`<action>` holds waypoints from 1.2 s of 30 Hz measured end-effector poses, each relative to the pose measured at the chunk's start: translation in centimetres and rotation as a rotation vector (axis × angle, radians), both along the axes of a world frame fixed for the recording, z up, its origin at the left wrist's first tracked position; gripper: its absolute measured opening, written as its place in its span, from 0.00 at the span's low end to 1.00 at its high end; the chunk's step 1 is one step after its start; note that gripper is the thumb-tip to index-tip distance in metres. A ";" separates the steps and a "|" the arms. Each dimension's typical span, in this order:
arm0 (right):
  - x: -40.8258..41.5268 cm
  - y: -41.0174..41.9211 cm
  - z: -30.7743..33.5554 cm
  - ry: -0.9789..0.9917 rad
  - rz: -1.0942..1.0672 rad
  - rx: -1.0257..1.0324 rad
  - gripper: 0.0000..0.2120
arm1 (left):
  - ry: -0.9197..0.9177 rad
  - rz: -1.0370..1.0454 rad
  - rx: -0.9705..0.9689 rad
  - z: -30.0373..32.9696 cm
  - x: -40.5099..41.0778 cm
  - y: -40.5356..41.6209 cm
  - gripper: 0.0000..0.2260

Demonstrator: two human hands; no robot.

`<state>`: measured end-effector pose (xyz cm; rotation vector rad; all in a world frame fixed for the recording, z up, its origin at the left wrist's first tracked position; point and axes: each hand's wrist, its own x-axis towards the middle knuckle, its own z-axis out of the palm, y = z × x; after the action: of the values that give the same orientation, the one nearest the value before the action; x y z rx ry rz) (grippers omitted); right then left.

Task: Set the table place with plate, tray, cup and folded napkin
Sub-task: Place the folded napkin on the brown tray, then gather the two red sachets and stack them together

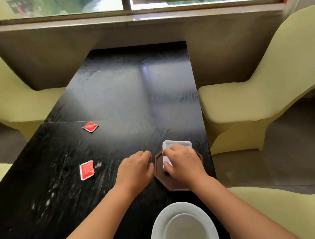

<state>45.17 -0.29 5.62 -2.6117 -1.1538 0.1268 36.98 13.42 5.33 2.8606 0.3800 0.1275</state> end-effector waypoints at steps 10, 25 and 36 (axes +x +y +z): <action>-9.3 5.7 9.3 -0.006 0.115 0.076 0.15 | -0.032 0.158 0.110 10.7 -11.8 5.0 0.10; -17.5 17.3 7.8 0.115 -0.106 0.013 0.17 | 0.008 0.066 0.039 8.4 -21.0 21.3 0.15; -16.0 23.2 3.6 0.253 -0.325 0.022 0.16 | 0.084 -0.117 0.028 4.2 -17.6 30.1 0.15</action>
<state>29.12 22.94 9.17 -2.6283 -0.6356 0.3604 19.39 43.53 9.55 2.9138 0.2278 -0.0092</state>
